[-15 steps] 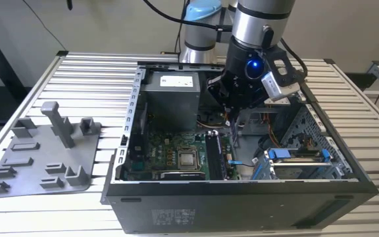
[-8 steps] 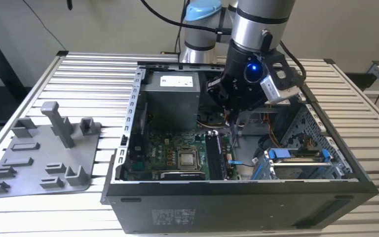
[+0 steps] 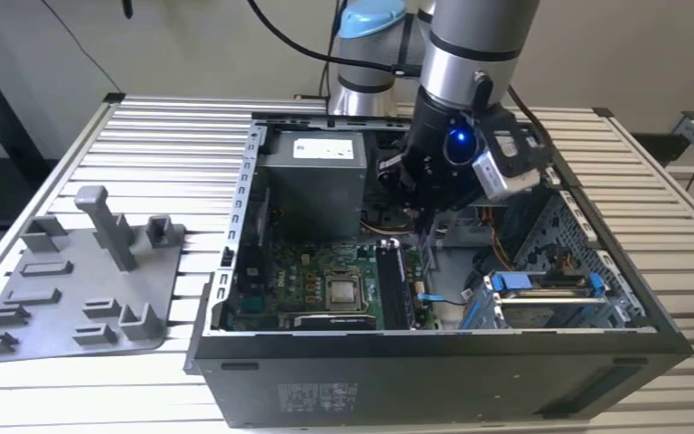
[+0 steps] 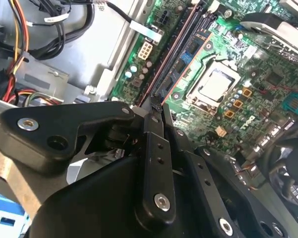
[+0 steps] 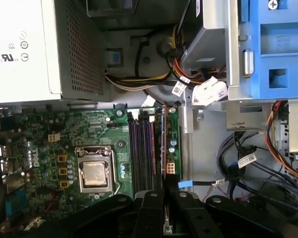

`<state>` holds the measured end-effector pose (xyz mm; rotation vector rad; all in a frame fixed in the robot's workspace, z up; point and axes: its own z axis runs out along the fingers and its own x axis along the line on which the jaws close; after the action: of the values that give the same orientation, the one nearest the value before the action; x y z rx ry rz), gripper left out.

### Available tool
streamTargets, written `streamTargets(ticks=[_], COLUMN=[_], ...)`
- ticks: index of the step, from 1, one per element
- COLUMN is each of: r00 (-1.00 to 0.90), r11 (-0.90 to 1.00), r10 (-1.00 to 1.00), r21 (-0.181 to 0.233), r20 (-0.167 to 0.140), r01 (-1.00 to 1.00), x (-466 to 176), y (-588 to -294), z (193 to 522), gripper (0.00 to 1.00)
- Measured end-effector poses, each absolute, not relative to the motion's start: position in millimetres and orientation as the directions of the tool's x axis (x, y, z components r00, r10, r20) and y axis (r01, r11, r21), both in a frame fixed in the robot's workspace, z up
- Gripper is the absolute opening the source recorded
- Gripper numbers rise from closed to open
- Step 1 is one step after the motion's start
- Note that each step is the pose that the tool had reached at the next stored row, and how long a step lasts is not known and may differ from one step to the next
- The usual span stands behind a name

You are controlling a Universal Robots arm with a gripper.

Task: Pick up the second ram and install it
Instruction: 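Insert the second ram into the second slot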

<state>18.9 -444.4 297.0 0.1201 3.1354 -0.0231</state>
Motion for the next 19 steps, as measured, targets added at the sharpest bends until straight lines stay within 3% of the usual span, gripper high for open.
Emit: streamTargets(ticks=[19], r00=[-0.998], r11=[0.998], r10=[0.055], r21=[-0.019], r20=[-0.005], r01=[0.055], x=[-12.3], y=[-440.6], z=[267.1], gripper=[0.14])
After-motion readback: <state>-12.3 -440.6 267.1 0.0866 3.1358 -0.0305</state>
